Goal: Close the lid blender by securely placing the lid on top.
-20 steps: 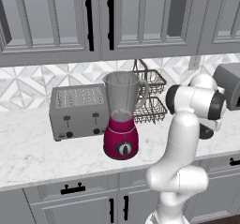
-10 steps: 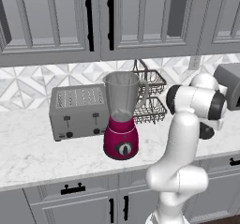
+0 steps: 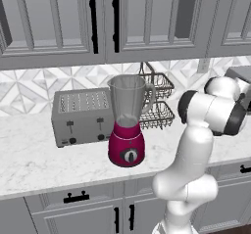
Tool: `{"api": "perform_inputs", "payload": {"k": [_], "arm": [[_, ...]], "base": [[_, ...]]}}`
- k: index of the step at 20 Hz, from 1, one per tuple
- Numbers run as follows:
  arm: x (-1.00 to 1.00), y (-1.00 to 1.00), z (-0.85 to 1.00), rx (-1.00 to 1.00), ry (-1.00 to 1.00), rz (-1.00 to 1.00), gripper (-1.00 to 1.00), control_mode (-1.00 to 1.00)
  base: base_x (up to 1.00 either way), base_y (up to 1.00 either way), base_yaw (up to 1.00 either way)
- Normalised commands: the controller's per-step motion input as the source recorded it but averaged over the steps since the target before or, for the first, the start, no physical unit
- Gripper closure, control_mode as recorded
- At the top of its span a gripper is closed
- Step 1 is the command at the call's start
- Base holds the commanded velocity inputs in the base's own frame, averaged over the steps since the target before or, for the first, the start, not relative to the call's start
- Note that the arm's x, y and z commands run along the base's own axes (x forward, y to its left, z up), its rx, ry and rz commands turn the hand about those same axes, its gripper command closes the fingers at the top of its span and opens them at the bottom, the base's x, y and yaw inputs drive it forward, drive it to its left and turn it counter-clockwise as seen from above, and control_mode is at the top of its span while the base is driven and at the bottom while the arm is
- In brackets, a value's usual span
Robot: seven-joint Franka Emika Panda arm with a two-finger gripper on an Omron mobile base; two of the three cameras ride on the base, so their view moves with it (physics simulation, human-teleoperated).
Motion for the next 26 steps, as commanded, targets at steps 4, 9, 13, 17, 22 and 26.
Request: {"api": "perform_inputs", "payload": {"k": [4,9,13,17,22,26], "arm": [[-0.18,0.05,0.83,0.0,-0.17,-0.03,1.0,-1.0],[-0.4,0.27,0.79,0.0,-0.15,-0.05,1.0,-1.0],[-0.54,0.29,0.81,0.0,-0.1,-0.04,1.0,-1.0],[-0.57,0.36,0.76,0.0,-0.06,-0.04,1.0,-1.0],[-0.44,0.52,0.72,0.01,-0.03,-0.03,1.0,-1.0],[-0.49,0.48,0.74,0.02,0.0,-0.02,1.0,-1.0]], "base": [[0.0,0.0,0.0],[0.0,0.0,0.0],[0.0,0.0,0.0],[0.0,0.0,0.0],[0.0,0.0,0.0],[0.0,0.0,0.0]]}}
